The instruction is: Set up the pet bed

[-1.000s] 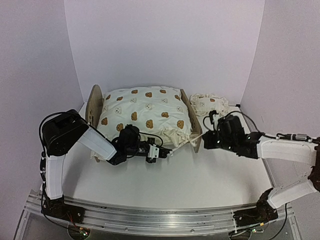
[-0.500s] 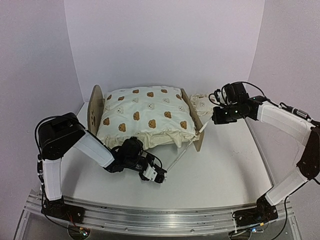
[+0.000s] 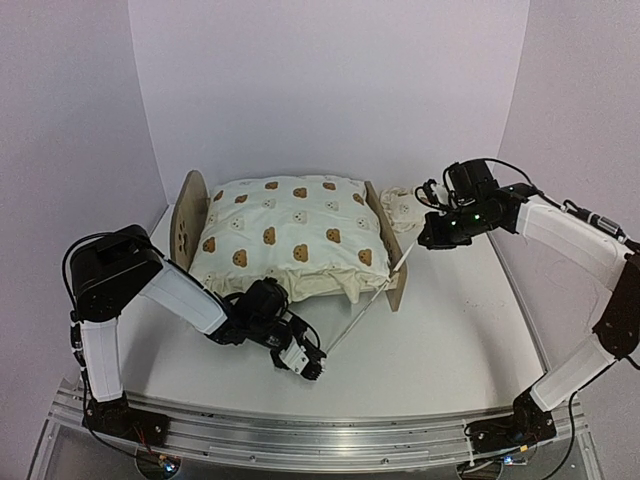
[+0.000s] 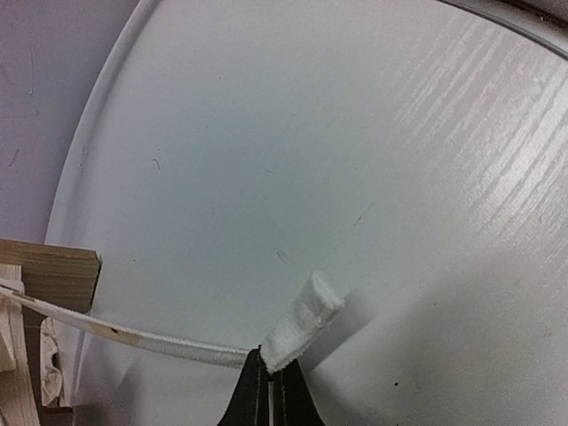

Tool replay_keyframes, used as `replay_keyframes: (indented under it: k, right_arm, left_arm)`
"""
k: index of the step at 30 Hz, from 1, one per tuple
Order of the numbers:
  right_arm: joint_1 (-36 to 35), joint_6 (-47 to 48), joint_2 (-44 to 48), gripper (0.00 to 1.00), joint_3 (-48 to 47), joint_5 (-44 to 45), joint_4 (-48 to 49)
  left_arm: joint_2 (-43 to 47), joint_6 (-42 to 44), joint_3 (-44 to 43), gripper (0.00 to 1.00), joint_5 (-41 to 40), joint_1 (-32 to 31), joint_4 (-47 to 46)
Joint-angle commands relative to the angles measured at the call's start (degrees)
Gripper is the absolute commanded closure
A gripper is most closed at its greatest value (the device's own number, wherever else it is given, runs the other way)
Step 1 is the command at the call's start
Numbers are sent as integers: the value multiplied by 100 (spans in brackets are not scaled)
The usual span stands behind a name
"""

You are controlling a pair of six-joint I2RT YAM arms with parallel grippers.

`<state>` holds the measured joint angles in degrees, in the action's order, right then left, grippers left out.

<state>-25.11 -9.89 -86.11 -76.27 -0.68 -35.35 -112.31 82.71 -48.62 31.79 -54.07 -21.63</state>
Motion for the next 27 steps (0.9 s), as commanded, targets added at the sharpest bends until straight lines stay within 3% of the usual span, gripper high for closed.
replay_keyframes:
  k: [1,8,17,20,21,23,25,27]
  right_arm:
    - [144,-779,455,100,230,-406,529]
    - [-268,-2229,1209,100,2306,-1195,417]
    - [-487,-2838,1727,99,3491,-1469,181]
    - [-488,-2848,1516,90,3628,-1530,-45]
    - [-490,-2836,1460,77,3631,-1446,-151]
    - [-491,-2815,1419,55,3571,-1158,-378]
    - [-488,-2772,1470,42,3428,-795,-712]
    - [-487,-2757,1577,39,3202,-517,-914]
  left_arm:
    - [-2,-1039,-87,100,232,-69,31]
    - [-142,-2227,-265,100,493,-87,-1442]
    - [-518,-2678,-394,100,742,-525,-2226]
    - [-546,-2847,-442,99,811,-631,-2296]
    - [-534,-2872,-460,93,868,-667,-2246]
    - [-450,-2838,-465,68,1008,-722,-2058]
    - [-281,-2666,-403,51,1052,-769,-1757]
    - [65,-2456,-319,44,899,-802,-1356]
